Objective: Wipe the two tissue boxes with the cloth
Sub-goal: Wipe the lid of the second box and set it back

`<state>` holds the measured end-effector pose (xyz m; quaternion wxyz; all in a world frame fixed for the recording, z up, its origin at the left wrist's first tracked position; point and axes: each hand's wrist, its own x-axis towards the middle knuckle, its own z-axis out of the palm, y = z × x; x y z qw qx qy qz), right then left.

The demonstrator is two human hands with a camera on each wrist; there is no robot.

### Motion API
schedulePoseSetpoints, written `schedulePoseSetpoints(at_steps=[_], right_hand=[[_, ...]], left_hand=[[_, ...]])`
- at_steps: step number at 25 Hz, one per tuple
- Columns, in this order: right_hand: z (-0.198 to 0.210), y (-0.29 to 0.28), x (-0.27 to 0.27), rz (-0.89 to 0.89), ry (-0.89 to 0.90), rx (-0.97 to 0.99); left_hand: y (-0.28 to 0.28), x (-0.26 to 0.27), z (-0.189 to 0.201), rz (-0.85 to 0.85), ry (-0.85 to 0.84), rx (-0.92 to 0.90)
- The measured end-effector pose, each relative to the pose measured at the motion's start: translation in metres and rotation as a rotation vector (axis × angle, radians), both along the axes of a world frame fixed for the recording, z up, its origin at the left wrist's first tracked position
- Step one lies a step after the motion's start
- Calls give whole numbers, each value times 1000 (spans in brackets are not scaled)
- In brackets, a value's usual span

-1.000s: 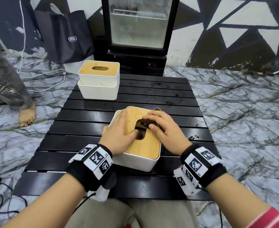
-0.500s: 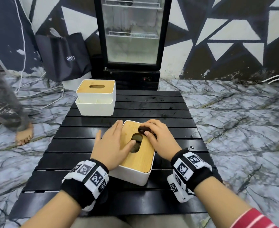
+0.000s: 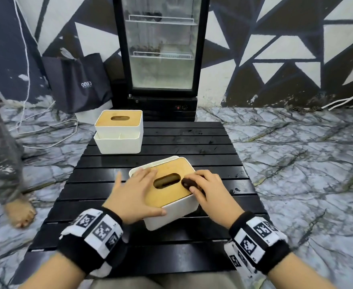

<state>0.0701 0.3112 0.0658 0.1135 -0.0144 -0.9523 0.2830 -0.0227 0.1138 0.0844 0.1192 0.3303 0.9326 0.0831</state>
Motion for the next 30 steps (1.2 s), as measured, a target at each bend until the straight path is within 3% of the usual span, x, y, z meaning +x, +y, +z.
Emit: schedulePoseSetpoints(at_steps=[3,5,8,12,17,25,30], right_hand=[[3,2,21,127,-43,10],[9,3,23,145,-17,-47],[12,3,10,108,79,-115],[-8,-5,-2,116,77,-33],[-32,-20,9,197,248,-9],[-24,13,-36,138,165,-93],[-31,-5,-14,175,192,-132]], left_hand=[[-19,-16,1,78,-99,102],[-21,-22,0,145,-206,299],[1,-24,-4,267,-174,455],[28,-28,-14,376,-137,371],[30,-34,-18,351,-104,301],[27,-32,-17,337,-77,322],[27,-30,-18,340,-77,310]])
